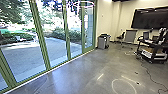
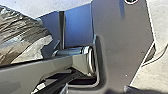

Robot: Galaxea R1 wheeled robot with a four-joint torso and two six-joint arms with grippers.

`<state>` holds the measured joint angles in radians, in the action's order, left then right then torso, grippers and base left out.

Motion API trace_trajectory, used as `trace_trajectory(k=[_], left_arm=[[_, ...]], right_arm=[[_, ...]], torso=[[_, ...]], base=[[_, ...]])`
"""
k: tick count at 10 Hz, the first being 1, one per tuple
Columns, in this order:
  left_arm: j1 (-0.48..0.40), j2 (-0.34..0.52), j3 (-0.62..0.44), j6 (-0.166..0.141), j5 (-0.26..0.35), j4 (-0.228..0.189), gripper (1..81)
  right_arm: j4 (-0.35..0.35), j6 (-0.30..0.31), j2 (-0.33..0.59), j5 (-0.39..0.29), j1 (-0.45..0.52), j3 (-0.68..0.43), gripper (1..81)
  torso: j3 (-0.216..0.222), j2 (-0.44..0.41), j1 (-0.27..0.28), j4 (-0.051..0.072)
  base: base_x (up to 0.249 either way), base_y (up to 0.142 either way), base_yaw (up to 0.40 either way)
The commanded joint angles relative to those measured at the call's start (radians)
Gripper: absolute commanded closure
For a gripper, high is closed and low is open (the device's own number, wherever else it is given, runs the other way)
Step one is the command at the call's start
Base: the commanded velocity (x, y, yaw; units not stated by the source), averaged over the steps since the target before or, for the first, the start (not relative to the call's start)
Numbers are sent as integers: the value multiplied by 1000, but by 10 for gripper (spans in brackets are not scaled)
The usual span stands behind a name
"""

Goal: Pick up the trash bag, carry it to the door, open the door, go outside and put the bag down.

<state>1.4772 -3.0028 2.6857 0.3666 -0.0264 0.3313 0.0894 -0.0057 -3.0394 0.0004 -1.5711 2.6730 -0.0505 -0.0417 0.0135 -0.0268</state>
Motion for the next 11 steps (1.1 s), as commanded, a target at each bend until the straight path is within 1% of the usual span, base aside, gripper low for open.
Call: trace_trajectory(k=[1, 7, 11], left_arm=[[-47, 1, -1, 6, 60, -8, 811], [-47, -1, -1, 8, 60, -8, 811], [-47, 4, -1, 8, 62, -5, 811]], right_arm=[[-5, -3, -9, -62, 38, -4, 10], [-5, -3, -11, -62, 38, -3, 10], [-5, -3, -12, -62, 38, -1, 10]], torso=[[0, 0, 0, 0], [0, 0, 0, 0], [0, 0, 0, 0]], base=[[0, 0, -235], [0, 0, -158], [0, 0, -23]])
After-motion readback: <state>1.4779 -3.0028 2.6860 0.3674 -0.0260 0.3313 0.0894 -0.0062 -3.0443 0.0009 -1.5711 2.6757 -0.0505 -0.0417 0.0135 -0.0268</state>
